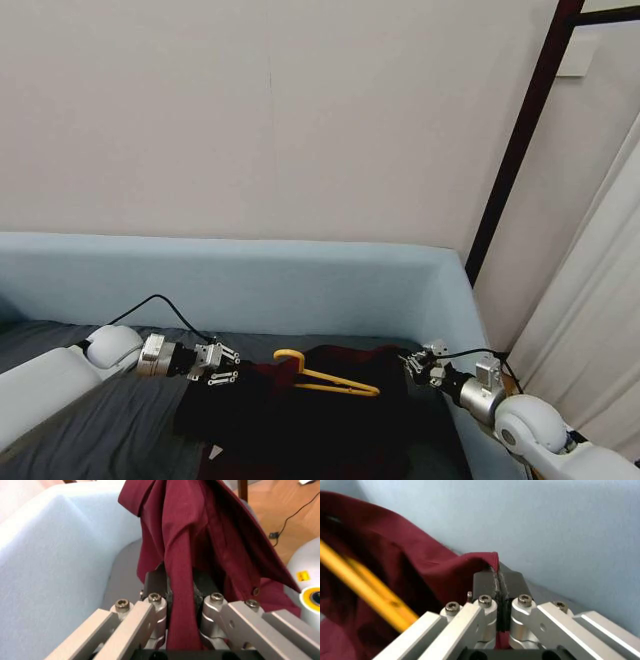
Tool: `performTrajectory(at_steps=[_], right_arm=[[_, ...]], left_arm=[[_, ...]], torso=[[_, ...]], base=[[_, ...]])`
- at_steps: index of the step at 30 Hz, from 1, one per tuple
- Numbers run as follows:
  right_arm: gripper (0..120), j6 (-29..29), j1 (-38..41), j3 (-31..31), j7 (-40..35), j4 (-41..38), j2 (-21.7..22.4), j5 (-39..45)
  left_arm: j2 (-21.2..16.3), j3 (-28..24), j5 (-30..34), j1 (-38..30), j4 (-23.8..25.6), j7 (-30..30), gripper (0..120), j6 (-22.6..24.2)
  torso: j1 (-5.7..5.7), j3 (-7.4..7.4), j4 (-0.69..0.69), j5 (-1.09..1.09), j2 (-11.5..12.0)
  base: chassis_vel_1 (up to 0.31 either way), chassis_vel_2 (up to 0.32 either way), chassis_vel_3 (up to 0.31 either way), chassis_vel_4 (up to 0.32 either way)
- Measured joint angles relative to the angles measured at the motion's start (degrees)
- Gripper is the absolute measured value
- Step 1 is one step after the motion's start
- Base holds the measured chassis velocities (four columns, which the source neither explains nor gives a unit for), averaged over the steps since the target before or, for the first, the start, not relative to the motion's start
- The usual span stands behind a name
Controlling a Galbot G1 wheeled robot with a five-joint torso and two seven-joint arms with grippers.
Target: Pick up the clothes from the sofa and hang them on the clothes hanger.
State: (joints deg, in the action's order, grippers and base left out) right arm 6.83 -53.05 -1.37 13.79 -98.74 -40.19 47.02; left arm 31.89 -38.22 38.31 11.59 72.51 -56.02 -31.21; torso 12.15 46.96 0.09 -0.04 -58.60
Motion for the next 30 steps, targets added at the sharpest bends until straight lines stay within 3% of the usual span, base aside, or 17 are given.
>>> performTrajectory(at_steps=[10, 21, 30], right_arm=[[0, 1.12, -0.05, -1.03, -1.73, -7.67, 2.90, 3.04], [0, 3.57, 0.90, -1.72, -5.24, -14.83, 5.36, 9.15], [0, 6.32, 3.76, -0.28, -11.57, -17.00, 5.56, 11.88]], left_arm=[[1.22, -0.38, -2.90, -1.07, -1.88, 1.88, 7, 0.69], [2.89, -1.91, -5.59, -2.61, -2.84, 7.97, 7, 3.21], [7.77, -4.23, 3.11, -3.47, -1.56, 8.34, 7, 5.13]], torso=[[0.00, 0.00, -0.02, 0.00, 0.00], [0.00, 0.00, -0.02, 0.00, 0.00], [0.00, 0.00, 0.00, 0.01, 0.00]], base=[[0.000, 0.000, 0.000, 0.000], [0.000, 0.000, 0.000, 0.000], [0.000, 0.000, 0.000, 0.000]])
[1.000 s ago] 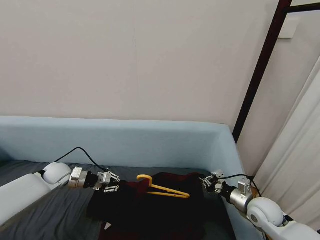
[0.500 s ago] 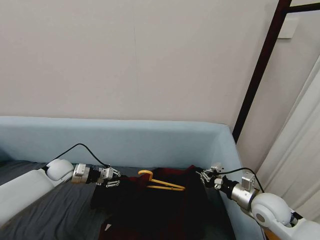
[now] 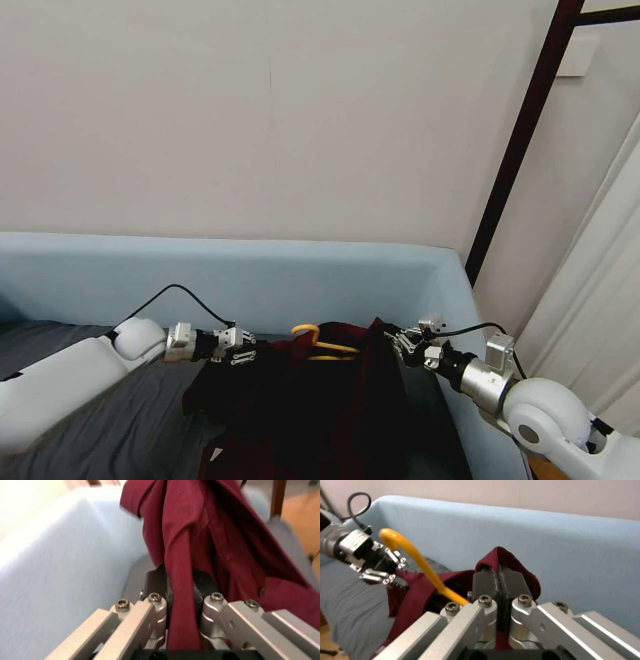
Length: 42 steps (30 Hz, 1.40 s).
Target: Pick up the clothes from the sofa and hang them on the clothes hanger.
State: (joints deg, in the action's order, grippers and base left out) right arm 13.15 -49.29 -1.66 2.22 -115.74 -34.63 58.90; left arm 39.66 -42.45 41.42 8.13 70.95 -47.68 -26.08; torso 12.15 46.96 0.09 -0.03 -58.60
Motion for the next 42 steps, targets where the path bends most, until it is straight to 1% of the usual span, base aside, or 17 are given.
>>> performTrajectory(at_steps=[4, 5, 8, 10, 13, 14, 15, 18, 20, 23, 24, 26, 28, 32, 35, 37, 42], right_arm=[[0, 0.46, 0.75, 0.10, -1.90, -1.30, 0.40, 1.21], [0, 0.58, 0.76, 0.03, -2.57, -2.33, 0.79, 1.38], [0, 0.92, 1.24, 0.08, -5.89, -5.24, 1.69, 1.52], [0, 1.13, 1.78, 0.14, -7.02, -5.97, 1.82, 1.73], [0, 1.39, 3.37, 0.59, -9.16, -7.65, 2.65, 1.66], [0, 1.48, 4.12, 1.13, -10.49, -8.37, 3.23, 1.68], [0, 1.48, 4.12, 1.13, -10.49, -8.37, 3.23, 1.68], [0, 1.49, 5.50, 2.18, -12.80, -10.07, 3.68, 1.75], [0, 1.49, 6.29, 2.59, -13.30, -10.53, 3.66, 1.73], [0, 1.57, 9.27, 3.51, -14.66, -11.83, 3.39, 1.75], [0, 1.57, 9.27, 3.51, -14.66, -11.83, 3.39, 1.75], [0, 1.79, 10.82, 3.67, -15.06, -12.76, 4.14, 1.32], [0, 1.74, 10.11, 3.45, -14.55, -13.46, 5.74, -0.19], [0, 1.24, 6.88, 2.78, -13.95, -15.20, 7.50, -2.81], [0, 1.12, 5.83, 2.64, -13.95, -16.07, 8.06, -3.81], [0, 1.04, 5.78, 2.56, -13.98, -16.68, 8.67, -3.98], [0, 0.84, 5.75, 2.33, -13.98, -18.44, 10.01, -3.96]], left_arm=[[1.47, -0.26, 1.04, -0.57, -0.04, -0.48, 7, 0.42], [2.33, -0.27, 1.79, -0.79, -0.76, -0.38, 7, 0.54], [4.15, -0.44, 5.75, -1.49, -2.21, -0.29, 7, 1.23], [4.64, -0.44, 6.82, -1.72, -2.36, -0.25, 7, 1.41], [5.73, -0.64, 10.37, -2.29, -2.47, -0.16, 7, 2.37], [6.11, -0.82, 12.46, -2.65, -2.32, -0.21, 7, 3.06], [6.11, -0.82, 12.46, -2.65, -2.32, -0.21, 7, 3.06], [6.73, -1.46, 15.06, -4.26, -2.00, -0.44, 7, 3.91], [6.80, -1.82, 15.45, -5.05, -1.95, -0.60, 7, 3.98], [6.66, -3.77, 16.54, -9.24, -1.47, -1.81, 7, 4.14], [6.66, -3.77, 16.54, -9.24, -1.47, -1.81, 7, 4.14], [6.33, -5.94, 18.10, -13.55, -1.12, -2.72, 7, 4.53], [6.22, -6.82, 19.15, -16.16, -1.12, -3.08, 7, 4.83], [6.02, -7.27, 20.18, -18.40, -1.08, -3.22, 7, 5.04], [5.70, -7.41, 20.69, -19.18, -0.32, -3.23, 7, 5.12], [5.57, -7.49, 20.83, -20.10, 0.19, -3.23, 7, 5.20], [5.58, -7.80, 21.18, -22.33, 0.33, -2.71, 7, 5.30]], torso=[[0.00, 0.00, -0.02, 0.00, 0.00], [0.00, 0.00, -0.02, 0.00, 0.00], [0.00, 0.00, -0.01, -0.01, 0.00], [0.00, 0.00, -0.02, 0.00, 0.00], [0.00, 0.00, -0.02, -0.01, 0.00], [0.00, 0.00, -0.02, -0.02, 0.00], [0.00, 0.00, -0.02, -0.02, 0.00], [0.00, 0.00, 0.00, -0.01, 0.00], [0.00, 0.00, 0.00, -0.01, 0.00], [0.00, 0.00, -0.02, -0.01, 0.00], [0.00, 0.00, -0.02, -0.01, 0.00], [0.00, 0.00, -0.03, -0.02, 0.00], [0.00, 0.00, -0.02, 0.00, 0.00], [0.00, 0.00, 0.01, 0.00, 0.00], [0.00, 0.00, -0.01, -0.01, 0.00], [0.00, 0.00, -0.03, -0.02, 0.00], [0.00, 0.00, -0.02, -0.01, 0.00]], base=[[0.000, 0.000, 0.000, 0.000], [0.000, 0.000, 0.000, 0.000], [0.000, 0.000, 0.000, 0.000], [0.000, 0.000, 0.000, 0.000], [0.000, 0.000, 0.000, 0.000], [0.000, 0.000, 0.000, 0.000], [0.000, 0.000, 0.000, 0.000], [0.000, 0.000, 0.000, 0.000], [0.000, 0.000, 0.000, 0.000], [0.000, 0.000, 0.000, 0.000], [0.000, 0.000, 0.000, 0.000], [0.000, 0.000, 0.000, 0.000], [0.000, 0.000, 0.000, 0.000], [0.000, 0.000, 0.000, 0.000], [0.000, 0.000, 0.000, 0.000], [0.000, 0.000, 0.000, 0.000], [0.000, 0.000, 0.000, 0.000]])
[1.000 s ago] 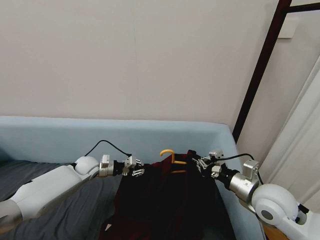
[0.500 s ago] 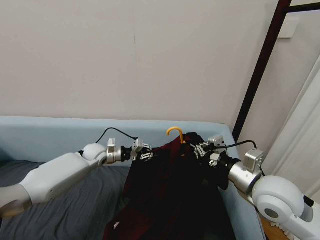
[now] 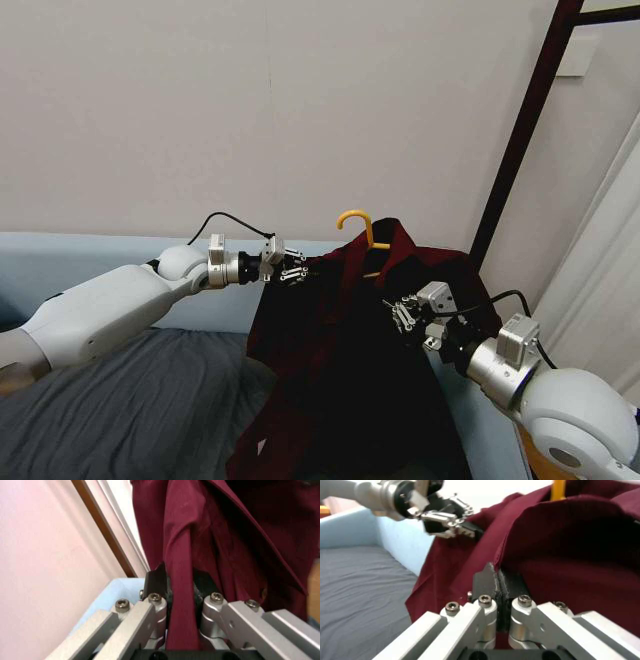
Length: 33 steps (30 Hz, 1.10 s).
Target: Pick up the clothes from the sofa and hang them on the clothes hanger.
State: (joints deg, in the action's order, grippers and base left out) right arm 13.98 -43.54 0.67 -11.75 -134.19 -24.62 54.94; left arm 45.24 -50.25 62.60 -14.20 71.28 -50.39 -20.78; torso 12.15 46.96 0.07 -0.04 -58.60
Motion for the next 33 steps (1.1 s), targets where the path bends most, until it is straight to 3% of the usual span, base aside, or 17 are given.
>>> performTrajectory(at_steps=[13, 27, 33], right_arm=[[0, -0.47, -7.08, -1.37, 1.39, -0.60, 1.07, -5.06], [50, -0.38, -11.76, -2.04, 2.58, -1.58, 2.82, -9.03], [73, -0.15, -12.47, -3.61, 5.20, 1.47, 3.82, -16.42]], left_arm=[[-0.69, 0.59, 1.03, 0.25, 1.69, 1.23, 7, 0.05], [-2.52, 1.05, -0.15, 1.28, -0.30, 0.44, 7, -2.19], [-6.54, 1.44, -1.73, 1.10, -0.51, -1.56, 7, -3.50]], torso=[[0.00, 0.00, 0.00, -0.01, 0.00], [0.00, 0.00, 0.01, -0.01, -0.01], [0.00, 0.00, -0.01, -0.01, 0.00]], base=[[0.000, 0.000, 0.000, 0.000], [0.000, 0.000, 0.000, 0.000], [0.000, 0.000, 0.000, 0.000]])
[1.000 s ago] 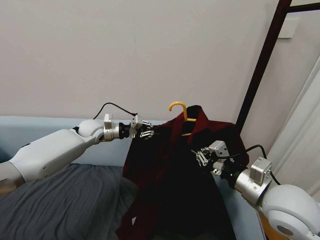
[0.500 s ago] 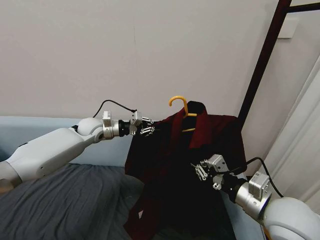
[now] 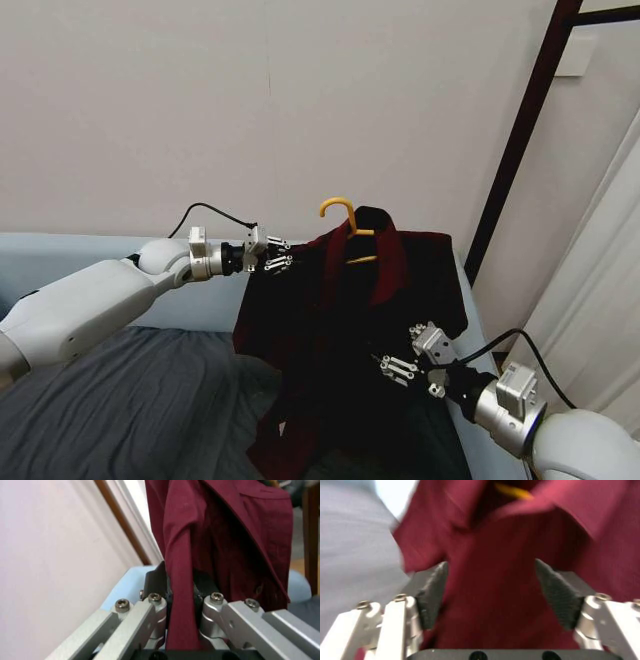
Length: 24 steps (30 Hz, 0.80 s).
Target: Pick up the clothes from the sofa and hang them on the clothes hanger.
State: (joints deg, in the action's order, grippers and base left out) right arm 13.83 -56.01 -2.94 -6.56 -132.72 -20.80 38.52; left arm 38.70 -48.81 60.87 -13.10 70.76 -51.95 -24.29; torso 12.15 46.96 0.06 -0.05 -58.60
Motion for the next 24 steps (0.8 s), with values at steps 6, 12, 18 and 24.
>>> performTrajectory(at_steps=[6, 12, 18, 24], right_arm=[[94, -1.36, 0.67, -0.72, 2.35, 4.22, 2.30, -1.17], [100, -1.07, 3.88, -4.22, 5.04, 7.18, 5.94, 3.62], [100, -2.90, 6.15, -4.96, 9.52, 10.65, 10.40, 4.59], [100, -4.92, 7.69, -4.94, 19.39, 12.57, 15.14, 7.70]], left_arm=[[-4.43, 1.05, -1.82, 1.93, -0.92, -1.85, 7, -2.42], [-4.97, 2.21, -2.72, 5.38, -0.36, -2.23, 7, -3.87], [-2.61, 2.27, -6.19, 6.37, 0.31, -3.36, 7, -4.95], [0.98, 1.90, -7.18, 7.04, 0.62, -4.14, 7, -6.27]], torso=[[0.00, 0.00, -0.01, 0.00, 0.00], [0.00, 0.00, 0.02, 0.00, 0.00], [0.00, 0.00, 0.02, 0.00, 0.00], [0.00, 0.00, 0.00, 0.02, 0.00]], base=[[0.000, 0.000, 0.000, 0.000], [0.000, 0.000, 0.000, 0.000], [0.000, 0.000, 0.000, 0.000], [0.000, 0.000, 0.000, 0.000]])
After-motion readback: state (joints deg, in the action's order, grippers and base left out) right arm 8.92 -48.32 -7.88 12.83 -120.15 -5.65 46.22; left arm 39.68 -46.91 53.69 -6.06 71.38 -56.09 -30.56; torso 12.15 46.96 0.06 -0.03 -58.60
